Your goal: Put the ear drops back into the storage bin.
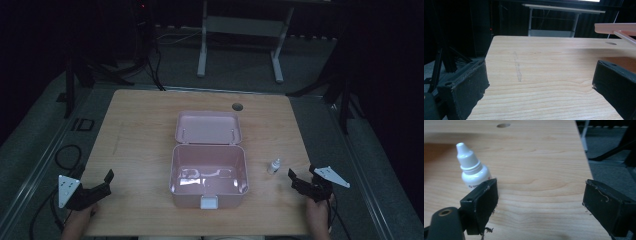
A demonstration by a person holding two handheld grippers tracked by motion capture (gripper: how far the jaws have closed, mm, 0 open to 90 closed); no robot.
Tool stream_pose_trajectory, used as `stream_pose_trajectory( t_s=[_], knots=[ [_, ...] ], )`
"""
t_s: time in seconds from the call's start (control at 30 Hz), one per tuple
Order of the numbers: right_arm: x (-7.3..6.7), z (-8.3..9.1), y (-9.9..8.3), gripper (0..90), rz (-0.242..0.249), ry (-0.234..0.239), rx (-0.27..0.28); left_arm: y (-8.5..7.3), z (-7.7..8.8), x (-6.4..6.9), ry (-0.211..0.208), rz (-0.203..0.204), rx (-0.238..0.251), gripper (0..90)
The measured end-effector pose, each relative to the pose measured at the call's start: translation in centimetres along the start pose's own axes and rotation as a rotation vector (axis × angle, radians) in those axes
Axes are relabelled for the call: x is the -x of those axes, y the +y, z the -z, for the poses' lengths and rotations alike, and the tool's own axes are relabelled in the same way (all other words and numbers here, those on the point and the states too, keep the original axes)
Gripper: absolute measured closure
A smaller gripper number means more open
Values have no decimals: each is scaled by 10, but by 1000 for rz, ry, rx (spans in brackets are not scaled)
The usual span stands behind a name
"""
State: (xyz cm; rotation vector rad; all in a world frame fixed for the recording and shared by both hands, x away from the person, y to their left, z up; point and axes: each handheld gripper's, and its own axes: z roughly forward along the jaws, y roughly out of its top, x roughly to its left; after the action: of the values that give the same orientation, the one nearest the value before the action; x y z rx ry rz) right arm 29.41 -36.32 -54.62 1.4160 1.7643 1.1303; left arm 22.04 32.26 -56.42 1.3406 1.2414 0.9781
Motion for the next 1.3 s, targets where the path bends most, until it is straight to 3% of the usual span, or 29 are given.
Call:
stream_pose_trajectory(
  t_s=[0.17, 0.33, 0.53, 0.63, 0.8, 0.93, 1.13, 1.3],
  knots=[
    [-1, -1, 8, 126, 42, 32, -82, 0, 0, 0, 0, 0, 0, 4],
    [-2, -4, 12, 118, 62, 65, -211, 0, 0, 0, 2, -3, -1, 4],
    [-1, -6, 15, 112, 70, 104, -302, 0, 0, 0, 2, 0, -2, 4],
    [-1, -6, 16, 112, 69, 116, -321, 0, 0, 0, 1, -2, 0, 4],
    [-3, -7, 19, 112, 104, 132, -392, 0, 0, 0, 0, -1, 0, 4],
    [-6, -9, 22, 112, 164, 148, -479, 0, 0, 0, 0, -4, 0, 4],
    [-7, -9, 24, 112, 189, 176, -568, 0, 0, 0, 0, -5, 0, 4],
    [-7, -8, 25, 112, 222, 166, -642, 0, 0, 0, 0, -4, 1, 4]
  ],
)
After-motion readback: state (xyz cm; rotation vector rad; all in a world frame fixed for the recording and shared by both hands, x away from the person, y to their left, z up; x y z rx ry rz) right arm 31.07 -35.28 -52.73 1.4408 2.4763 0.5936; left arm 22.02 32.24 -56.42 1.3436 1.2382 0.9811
